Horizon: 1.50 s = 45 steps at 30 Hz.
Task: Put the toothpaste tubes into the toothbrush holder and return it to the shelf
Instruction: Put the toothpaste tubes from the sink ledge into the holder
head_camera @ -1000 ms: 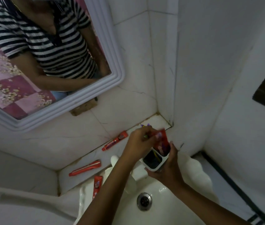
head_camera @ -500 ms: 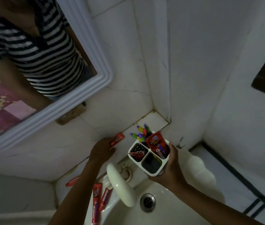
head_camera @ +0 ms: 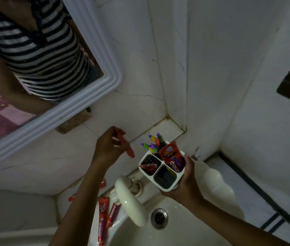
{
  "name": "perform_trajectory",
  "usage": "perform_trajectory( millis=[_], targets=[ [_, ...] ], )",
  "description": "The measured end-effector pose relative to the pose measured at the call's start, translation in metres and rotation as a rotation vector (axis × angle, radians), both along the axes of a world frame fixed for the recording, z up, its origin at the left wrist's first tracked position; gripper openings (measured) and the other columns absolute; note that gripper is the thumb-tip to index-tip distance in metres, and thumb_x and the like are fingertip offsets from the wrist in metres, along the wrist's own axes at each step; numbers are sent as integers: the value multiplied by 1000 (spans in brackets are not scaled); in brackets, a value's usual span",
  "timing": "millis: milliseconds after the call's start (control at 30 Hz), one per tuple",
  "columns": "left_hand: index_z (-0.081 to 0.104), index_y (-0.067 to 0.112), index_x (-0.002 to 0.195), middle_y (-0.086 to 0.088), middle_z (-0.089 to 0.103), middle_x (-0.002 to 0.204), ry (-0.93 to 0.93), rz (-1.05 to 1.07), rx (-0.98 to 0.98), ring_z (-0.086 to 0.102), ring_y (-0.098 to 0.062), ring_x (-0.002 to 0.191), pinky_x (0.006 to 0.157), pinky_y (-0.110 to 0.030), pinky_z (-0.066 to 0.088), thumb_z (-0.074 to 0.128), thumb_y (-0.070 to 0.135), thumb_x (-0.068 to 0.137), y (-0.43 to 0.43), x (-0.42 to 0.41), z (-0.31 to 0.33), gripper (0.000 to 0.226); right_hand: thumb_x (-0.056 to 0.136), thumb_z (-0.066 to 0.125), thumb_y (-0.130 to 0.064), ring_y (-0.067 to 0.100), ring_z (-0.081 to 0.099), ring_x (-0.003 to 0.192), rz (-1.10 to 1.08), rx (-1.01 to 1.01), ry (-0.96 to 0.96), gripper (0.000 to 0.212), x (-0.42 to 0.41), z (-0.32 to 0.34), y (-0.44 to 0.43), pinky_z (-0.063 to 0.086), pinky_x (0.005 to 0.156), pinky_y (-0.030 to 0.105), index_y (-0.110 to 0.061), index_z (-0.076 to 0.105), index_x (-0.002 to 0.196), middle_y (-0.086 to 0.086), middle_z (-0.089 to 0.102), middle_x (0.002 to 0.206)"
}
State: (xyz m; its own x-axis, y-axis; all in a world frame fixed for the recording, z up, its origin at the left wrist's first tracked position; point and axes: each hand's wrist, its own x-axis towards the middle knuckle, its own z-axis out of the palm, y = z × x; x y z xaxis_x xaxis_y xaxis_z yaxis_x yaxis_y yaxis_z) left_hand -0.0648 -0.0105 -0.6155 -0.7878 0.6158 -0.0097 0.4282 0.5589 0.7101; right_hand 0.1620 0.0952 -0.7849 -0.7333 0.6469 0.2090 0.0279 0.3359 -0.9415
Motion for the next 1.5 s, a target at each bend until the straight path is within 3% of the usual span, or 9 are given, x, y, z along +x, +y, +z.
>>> perform_trajectory(
  millis=[333,500,600,700,833,1067,1233,1367,1500],
  targets=[
    [65,20,84,1,72,92,-240,-163,-22,73,-13,82,74,-36,63,89,33,62,3,57,23,35,58,98,-46,29,54,136,-6,81,-13,134,2,6,0,59,104,41,-15,13,157,17,35,153],
    [68,29,87,11,73,87,-49,106,-7,68,4,75,60,-15,51,75,43,78,-49,33,9,18,53,101,-41,19,55,137,-46,63,16,138,-1,-1,3,57,104,31,-12,17,159,15,35,153],
    [67,25,89,5,73,88,28,246,-336,69,-5,71,63,-26,54,72,36,83,-103,32,-20,13,49,101,-41,13,54,138,-41,-29,13,142,-3,-3,3,54,109,28,-37,11,159,6,35,156],
    [68,18,88,-1,72,93,50,269,-713,66,-19,84,74,-30,53,70,37,81,-140,42,-55,20,50,100,-42,31,57,136,-34,-34,-4,142,-4,-6,4,59,104,49,-27,11,160,17,36,155],
    [66,16,101,-3,72,95,-68,299,-872,68,-19,87,83,-35,58,60,48,85,-158,59,-83,36,51,100,-37,34,55,134,-44,32,-11,141,-2,-3,3,57,106,44,-30,9,158,22,35,154],
    [67,10,100,-11,73,91,99,322,-616,69,-28,84,72,-35,54,56,29,91,-155,57,-72,24,50,104,-19,36,53,135,-36,88,0,138,-1,10,-1,55,107,44,-30,13,154,25,33,153],
    [57,12,96,-6,70,89,217,249,-130,69,-22,75,68,-38,60,64,28,90,-112,48,0,18,51,101,-28,30,51,132,-27,90,24,134,-1,12,0,43,105,7,-28,13,153,27,35,149],
    [56,18,98,5,65,92,171,151,198,68,-6,79,63,-13,58,70,28,86,-65,55,47,21,51,99,-36,33,53,136,-35,51,9,138,0,15,0,54,107,33,-31,9,155,21,35,152],
    [60,14,96,3,67,92,34,17,257,73,-11,76,68,-27,62,77,28,80,-24,62,49,27,52,99,-40,32,52,139,-21,28,-2,136,3,19,0,56,108,47,-46,8,154,18,35,154]
  ],
)
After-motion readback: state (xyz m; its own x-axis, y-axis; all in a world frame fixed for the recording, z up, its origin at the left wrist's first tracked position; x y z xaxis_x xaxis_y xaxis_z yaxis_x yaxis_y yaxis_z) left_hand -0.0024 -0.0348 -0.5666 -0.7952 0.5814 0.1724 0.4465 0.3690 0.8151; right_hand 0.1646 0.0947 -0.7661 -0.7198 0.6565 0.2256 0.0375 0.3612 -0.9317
